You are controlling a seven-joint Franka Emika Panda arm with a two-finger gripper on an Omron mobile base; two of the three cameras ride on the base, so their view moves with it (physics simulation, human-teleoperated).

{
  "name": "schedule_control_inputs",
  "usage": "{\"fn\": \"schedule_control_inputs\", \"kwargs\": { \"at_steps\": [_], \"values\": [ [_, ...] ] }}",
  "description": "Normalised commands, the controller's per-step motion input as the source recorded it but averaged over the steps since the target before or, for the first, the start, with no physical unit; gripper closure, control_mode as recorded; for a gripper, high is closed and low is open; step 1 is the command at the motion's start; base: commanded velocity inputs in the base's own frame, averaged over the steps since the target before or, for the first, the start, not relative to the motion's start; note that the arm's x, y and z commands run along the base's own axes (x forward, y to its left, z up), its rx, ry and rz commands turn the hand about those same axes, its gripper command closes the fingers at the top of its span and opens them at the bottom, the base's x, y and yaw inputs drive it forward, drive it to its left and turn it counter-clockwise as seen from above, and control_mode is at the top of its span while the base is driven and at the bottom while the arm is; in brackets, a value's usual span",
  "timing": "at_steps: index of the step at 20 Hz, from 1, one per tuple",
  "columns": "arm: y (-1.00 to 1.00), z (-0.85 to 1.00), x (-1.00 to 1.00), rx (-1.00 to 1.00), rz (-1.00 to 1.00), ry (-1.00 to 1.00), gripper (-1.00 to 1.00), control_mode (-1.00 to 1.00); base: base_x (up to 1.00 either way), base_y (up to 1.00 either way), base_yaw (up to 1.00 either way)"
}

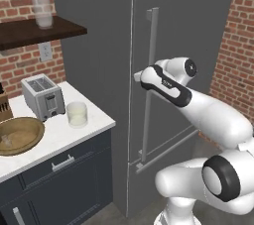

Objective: Grab a lemon wedge from the fridge and one ice cube from the ice bowl, and put them in the glass of lemonade.

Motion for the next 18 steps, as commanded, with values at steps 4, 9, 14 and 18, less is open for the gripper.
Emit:
{"fn": "schedule_control_inputs", "kwargs": {
  "at_steps": [4,9,14,18],
  "values": [
    [0.04,0.0,0.07,0.0,0.0,0.01,-1.0,-1.0,0.0,0.0,0.0],
    [0.08,0.0,0.02,0.0,0.0,0.04,1.0,-1.0,0.0,0.0,0.0],
    [0.0,0.0,0.0,0.0,0.0,0.0,1.0,-1.0,0.0,0.0,0.0],
    [-0.19,0.0,0.03,0.0,0.0,0.0,1.0,-1.0,0.0,0.0,0.0]
  ]
}}
